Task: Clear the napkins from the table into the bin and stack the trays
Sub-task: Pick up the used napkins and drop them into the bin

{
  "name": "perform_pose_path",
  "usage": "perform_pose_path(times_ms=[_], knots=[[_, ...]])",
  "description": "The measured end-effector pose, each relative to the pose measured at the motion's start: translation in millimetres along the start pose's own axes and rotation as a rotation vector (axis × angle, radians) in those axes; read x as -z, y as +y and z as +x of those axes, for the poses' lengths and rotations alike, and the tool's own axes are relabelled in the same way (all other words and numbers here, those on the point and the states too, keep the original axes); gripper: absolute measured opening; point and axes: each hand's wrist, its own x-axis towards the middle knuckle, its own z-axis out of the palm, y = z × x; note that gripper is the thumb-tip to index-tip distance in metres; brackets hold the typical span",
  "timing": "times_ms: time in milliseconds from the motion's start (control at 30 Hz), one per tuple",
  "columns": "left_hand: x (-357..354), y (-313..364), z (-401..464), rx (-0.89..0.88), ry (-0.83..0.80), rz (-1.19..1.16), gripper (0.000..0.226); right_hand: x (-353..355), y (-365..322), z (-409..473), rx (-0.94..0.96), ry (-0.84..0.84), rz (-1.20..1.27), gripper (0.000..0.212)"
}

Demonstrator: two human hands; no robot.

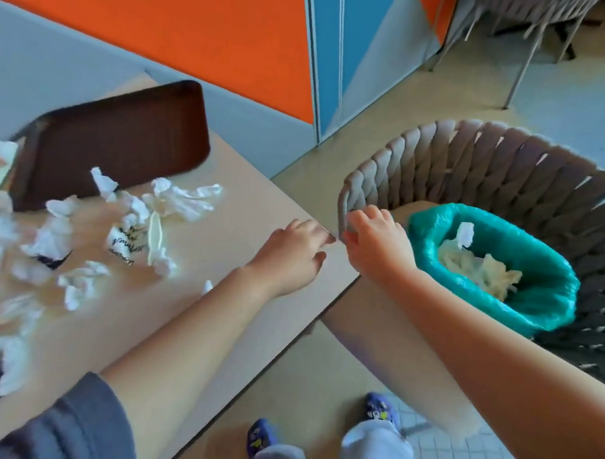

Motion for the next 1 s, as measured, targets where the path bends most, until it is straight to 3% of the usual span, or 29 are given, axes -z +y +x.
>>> perform_pose_path(times_ms=[133,300,400,500,567,633,1000], knots=[[9,-58,-50,0.087,0.073,0.021,0.034,-27,-64,-5,0.070,-0.048,0.054,0.038],[16,-130,-102,0.230,0.144,0.027,0.037,-75,-130,-15,0.254,-0.215,0.228,0.049],[14,-163,-126,0.290,0.204,0.057,0.038,-98,-157,-19,0.324,-0.311,0.204,0.052],[6,-188,-141,0.305,0.133,0.064,0.046,-119,-173,-24,0.383,-0.349,0.151,0.047],[-2,-199,-146,0.299,0.055,0.074,0.050,-129,-178,-26,0.423,-0.322,0.126,0.031],[-9,-204,-148,0.244,0.084,0.076,0.044,-133,-179,-28,0.409,-0.269,0.090,0.013],[-10,-191,-117,0.096,0.176,-0.105,0.034,-117,-158,-23,0.265,-0.072,0.146,0.023]])
